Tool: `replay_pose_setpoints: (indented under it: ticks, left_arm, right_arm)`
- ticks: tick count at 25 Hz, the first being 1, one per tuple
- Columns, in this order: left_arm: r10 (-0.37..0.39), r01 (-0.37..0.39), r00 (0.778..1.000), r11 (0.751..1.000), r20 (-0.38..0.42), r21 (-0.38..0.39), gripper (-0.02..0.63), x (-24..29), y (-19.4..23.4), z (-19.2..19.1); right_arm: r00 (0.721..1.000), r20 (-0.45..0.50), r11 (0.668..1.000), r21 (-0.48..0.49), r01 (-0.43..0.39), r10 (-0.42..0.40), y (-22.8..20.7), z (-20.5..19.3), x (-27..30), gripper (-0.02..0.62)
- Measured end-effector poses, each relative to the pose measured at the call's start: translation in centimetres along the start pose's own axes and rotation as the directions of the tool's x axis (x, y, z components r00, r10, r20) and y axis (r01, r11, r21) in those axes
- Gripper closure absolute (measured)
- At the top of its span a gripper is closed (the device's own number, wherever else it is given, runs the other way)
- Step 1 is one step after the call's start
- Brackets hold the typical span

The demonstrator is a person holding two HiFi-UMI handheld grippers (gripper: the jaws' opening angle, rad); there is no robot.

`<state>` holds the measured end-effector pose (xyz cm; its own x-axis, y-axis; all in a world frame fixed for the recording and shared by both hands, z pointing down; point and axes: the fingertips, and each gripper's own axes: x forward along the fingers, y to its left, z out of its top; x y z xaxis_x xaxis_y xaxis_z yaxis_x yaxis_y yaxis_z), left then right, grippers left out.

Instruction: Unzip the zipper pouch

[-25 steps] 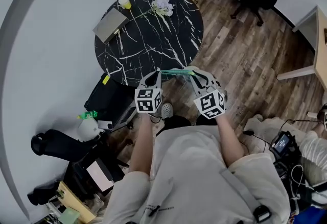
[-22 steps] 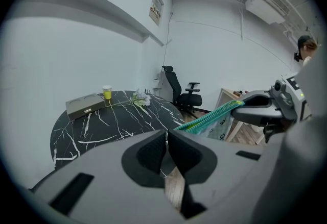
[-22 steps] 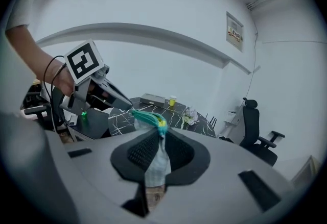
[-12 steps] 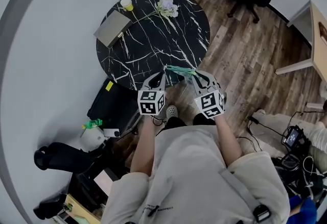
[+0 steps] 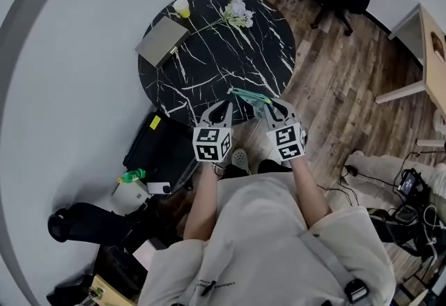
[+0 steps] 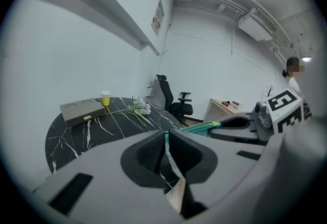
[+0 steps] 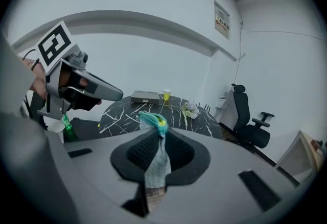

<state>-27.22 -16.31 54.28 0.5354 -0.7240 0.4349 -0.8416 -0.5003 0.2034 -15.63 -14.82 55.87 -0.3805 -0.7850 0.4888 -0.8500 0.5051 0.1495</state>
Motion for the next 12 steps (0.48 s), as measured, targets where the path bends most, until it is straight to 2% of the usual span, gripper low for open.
replay_pose_setpoints:
  ticks: [7,12]
  left_arm:
    - [-0.006,0.006,0.999,1.0,0.039,-0.003,0.578,-1.5,2.0,0.6]
    - [-0.019,0.018,0.999,1.0,0.037,0.012,0.581,-2.0,2.8,0.1]
  right_arm:
    - [1.0,0.015,0.998,0.066,0.018,-0.019,2.2,1.4,1.9,0.55]
    - [0.999,0.025,0.995,0.094,0.024,-0.027,3.4,1.8,2.7,0.549]
